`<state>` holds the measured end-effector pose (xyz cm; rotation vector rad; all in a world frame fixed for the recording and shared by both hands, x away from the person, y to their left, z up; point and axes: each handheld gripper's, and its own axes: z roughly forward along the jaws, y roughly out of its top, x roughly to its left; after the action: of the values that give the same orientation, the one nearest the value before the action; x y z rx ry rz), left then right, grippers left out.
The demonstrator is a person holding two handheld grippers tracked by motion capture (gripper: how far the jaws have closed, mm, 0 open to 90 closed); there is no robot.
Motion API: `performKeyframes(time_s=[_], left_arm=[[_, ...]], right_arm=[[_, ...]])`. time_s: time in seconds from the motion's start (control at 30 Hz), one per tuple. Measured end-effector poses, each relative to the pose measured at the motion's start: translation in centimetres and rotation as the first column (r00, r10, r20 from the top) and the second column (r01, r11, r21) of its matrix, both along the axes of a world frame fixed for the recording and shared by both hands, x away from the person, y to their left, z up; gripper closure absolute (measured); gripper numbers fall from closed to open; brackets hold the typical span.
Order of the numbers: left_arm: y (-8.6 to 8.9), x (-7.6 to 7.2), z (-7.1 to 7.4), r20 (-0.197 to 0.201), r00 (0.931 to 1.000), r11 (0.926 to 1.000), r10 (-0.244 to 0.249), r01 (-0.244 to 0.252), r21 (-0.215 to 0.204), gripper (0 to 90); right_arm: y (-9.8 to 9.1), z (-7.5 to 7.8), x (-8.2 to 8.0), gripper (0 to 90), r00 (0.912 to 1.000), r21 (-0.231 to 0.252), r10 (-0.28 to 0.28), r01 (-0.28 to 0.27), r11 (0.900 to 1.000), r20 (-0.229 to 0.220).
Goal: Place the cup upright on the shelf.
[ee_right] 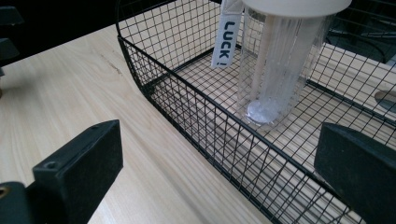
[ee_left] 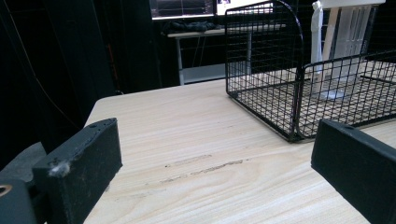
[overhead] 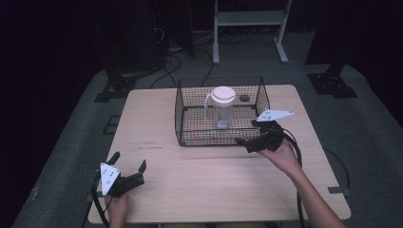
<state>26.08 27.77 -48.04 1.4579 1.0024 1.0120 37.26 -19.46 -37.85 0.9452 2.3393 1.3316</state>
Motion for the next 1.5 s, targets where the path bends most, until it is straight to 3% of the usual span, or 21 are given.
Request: performKeyframes(time_s=[0.7, 1.5], left_arm=[[-0.1, 0.0, 0.0, -0.001, 1.0, 1.0, 0.0, 0.0, 0.004, 0.8], [0.0, 0.0, 0.0, 0.0, 1.0, 1.0, 0.002, -0.002, 0.002, 0.9]], right_arm=[[-1.4, -2.2, -2.1, 0.6, 0.9995, 0.009, 0.005, -0.005, 0.9999, -0.03], [-3.7, -3.5, -5.4, 0.6, 0.9991, 0.018, -0.001, 0.002, 0.9998, -0.042]])
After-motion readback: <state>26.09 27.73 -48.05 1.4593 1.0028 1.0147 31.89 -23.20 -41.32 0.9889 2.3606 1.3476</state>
